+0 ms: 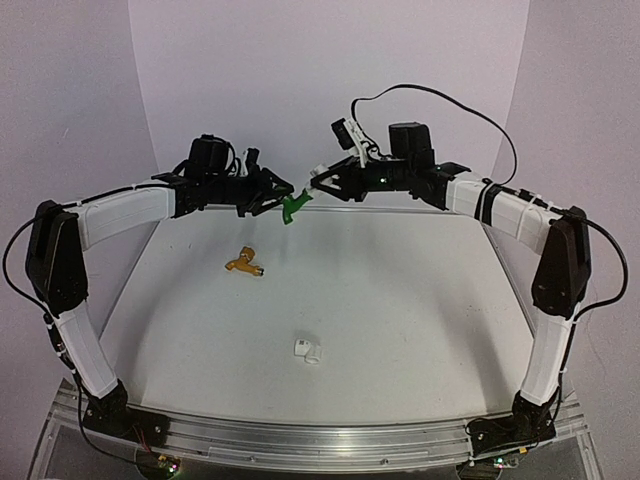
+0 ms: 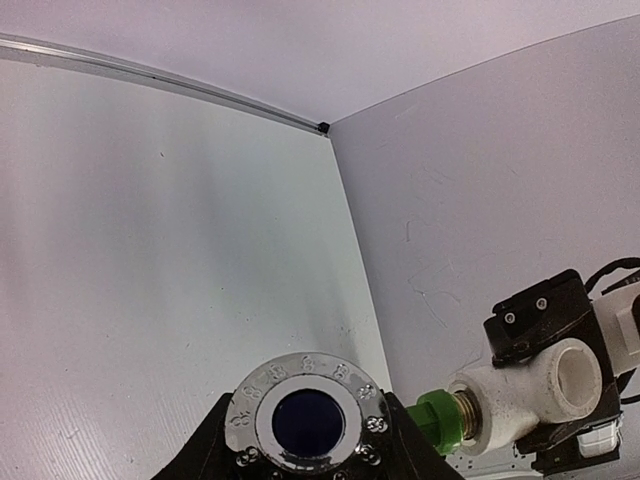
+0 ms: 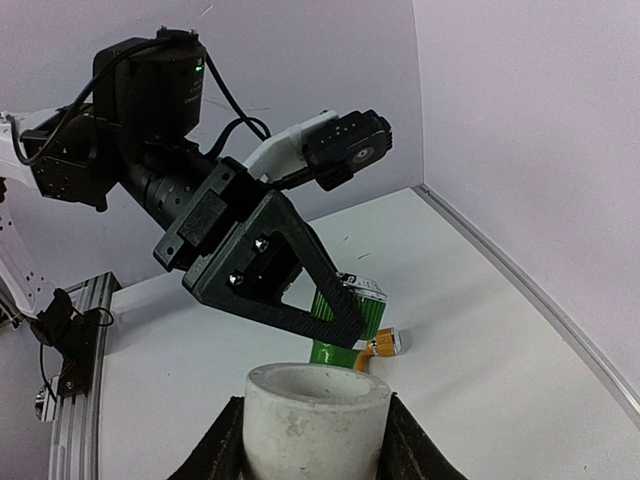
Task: Install the water faucets
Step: Place the water faucet at the center of the board.
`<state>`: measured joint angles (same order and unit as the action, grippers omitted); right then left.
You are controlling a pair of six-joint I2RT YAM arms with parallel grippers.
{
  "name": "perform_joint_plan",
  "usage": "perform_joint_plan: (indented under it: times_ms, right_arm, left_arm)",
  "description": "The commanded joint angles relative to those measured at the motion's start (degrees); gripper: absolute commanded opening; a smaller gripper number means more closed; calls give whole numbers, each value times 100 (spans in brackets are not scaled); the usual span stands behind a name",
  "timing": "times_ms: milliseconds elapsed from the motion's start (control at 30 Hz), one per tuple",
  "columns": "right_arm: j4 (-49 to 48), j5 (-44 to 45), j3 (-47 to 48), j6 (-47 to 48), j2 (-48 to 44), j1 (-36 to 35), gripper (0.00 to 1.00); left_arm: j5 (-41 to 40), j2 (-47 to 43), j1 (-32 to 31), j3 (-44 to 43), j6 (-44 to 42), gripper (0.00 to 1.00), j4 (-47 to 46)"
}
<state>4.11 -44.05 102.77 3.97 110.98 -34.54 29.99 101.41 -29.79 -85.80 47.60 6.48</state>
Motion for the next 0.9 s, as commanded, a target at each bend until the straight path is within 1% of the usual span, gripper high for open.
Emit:
perform_joint_plan:
  times_ms: [0, 100, 167, 267, 367, 500, 700, 867]
  right_arm:
    - [37, 25, 315, 18, 139, -58, 0]
    - [37, 134, 348, 137, 154, -200, 0]
    - [37, 298, 336, 186, 155, -262, 0]
    - [-23, 492, 241, 157, 136, -274, 0]
    - [-438, 750, 84, -252, 103, -295, 0]
    - [-1111, 1234, -213, -1060, 56, -381, 0]
    - [-1351, 1838, -223, -1673, 152, -498, 0]
    - [-1704, 2012, -281, -2297, 188, -560, 0]
  left_arm:
    - [235, -342, -24, -119, -267, 0, -481]
    - [296, -385, -50, -71, -437, 0, -751]
    - [344, -420, -53, 31, -445, 0, -1111]
    - [370, -407, -58, 12, -395, 0, -1306]
    - [218, -470, -98, 162, -327, 0, -1626]
    - [-41, -588, -175, 391, -306, 0, -2008]
    - [-570, -855, -312, 728, -497, 0, -2387]
    - [-816, -972, -387, 1084, -539, 0, -2997]
